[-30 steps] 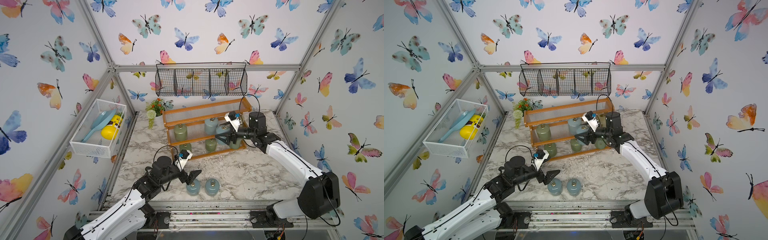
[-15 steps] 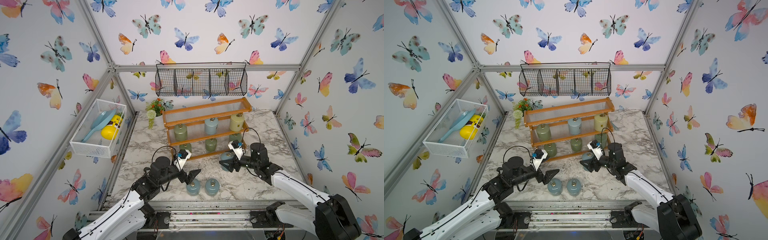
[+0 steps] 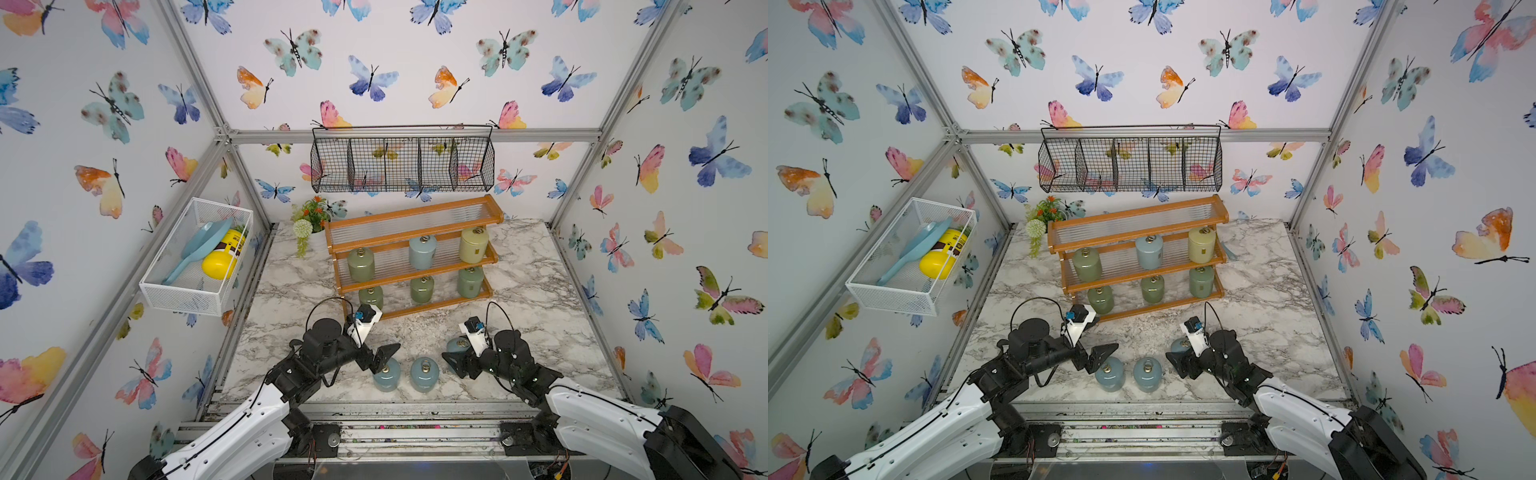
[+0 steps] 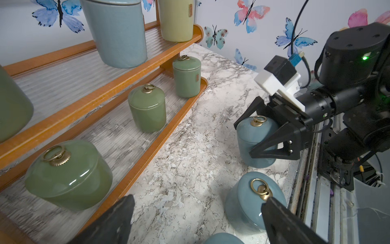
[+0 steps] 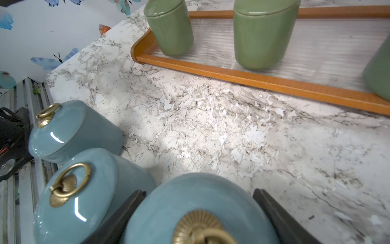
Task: Remove the tea canisters from the shelf
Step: Place the tea canister at the center of the board.
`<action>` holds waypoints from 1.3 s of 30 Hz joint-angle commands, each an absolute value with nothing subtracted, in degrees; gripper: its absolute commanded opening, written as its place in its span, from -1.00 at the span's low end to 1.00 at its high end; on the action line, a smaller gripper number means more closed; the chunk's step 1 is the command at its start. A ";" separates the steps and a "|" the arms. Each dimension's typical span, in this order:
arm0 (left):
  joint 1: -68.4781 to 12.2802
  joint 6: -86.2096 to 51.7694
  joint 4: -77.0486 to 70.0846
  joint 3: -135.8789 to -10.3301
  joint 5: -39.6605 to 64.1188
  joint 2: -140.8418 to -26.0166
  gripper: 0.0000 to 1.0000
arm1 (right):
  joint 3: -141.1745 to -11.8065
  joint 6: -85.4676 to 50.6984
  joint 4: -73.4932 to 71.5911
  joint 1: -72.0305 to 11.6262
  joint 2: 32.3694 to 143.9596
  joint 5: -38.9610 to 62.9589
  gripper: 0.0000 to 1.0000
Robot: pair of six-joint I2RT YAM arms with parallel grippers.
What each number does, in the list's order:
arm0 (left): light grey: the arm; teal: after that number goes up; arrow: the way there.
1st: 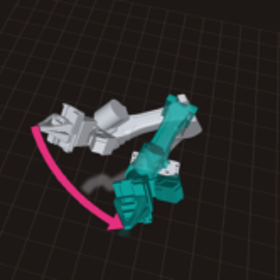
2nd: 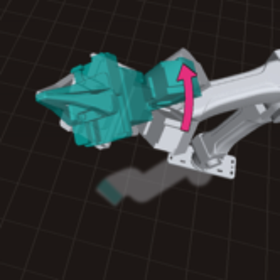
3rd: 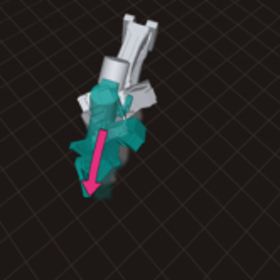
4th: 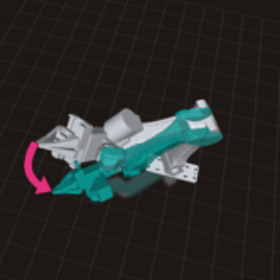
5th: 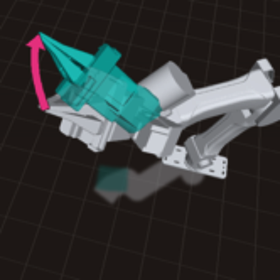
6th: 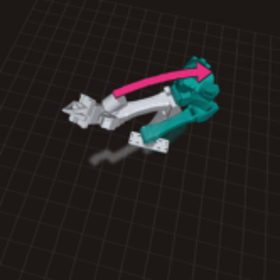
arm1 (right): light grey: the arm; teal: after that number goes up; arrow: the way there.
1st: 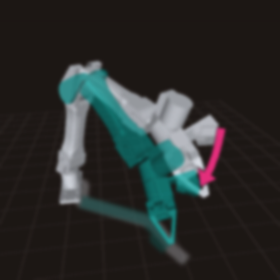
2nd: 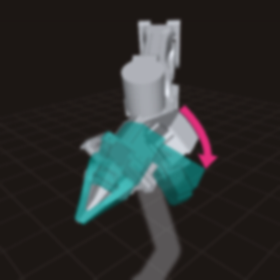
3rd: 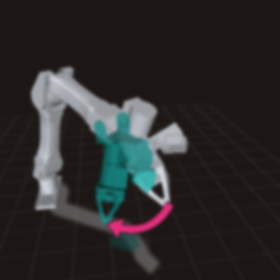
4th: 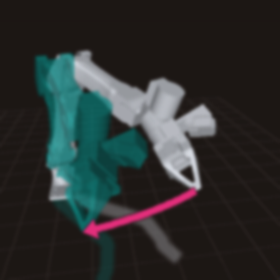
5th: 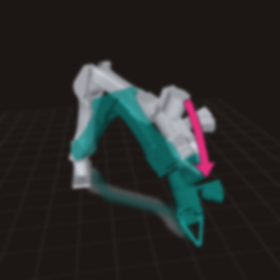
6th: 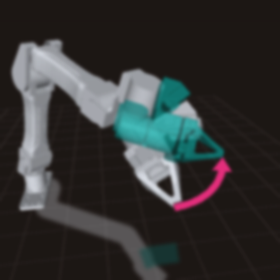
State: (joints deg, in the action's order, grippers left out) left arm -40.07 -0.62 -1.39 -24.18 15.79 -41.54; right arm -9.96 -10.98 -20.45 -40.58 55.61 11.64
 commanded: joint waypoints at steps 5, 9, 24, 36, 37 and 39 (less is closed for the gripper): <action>-39.82 -2.09 -3.21 -23.55 14.77 -41.66 0.97 | -11.45 -13.95 -25.11 -45.10 56.50 -0.65 0.41; -39.75 -2.77 -2.98 -22.97 14.86 -40.85 0.97 | -12.15 -14.83 -24.21 -46.69 57.86 -3.47 0.42; -39.80 -3.86 -4.26 -21.22 14.59 -40.19 0.97 | -11.96 -21.68 -20.44 -51.41 57.86 -12.14 0.45; -39.81 -4.22 -4.78 -20.09 14.07 -39.69 0.97 | -12.77 -24.75 -17.34 -53.61 57.93 -15.44 0.60; -39.81 -4.22 -4.68 -20.14 14.06 -39.79 0.97 | -12.88 -25.17 -16.79 -53.70 57.76 -15.63 0.61; -39.81 -4.19 -4.65 -20.24 14.13 -39.83 0.97 | -12.94 -25.56 -16.06 -53.80 57.47 -15.73 0.62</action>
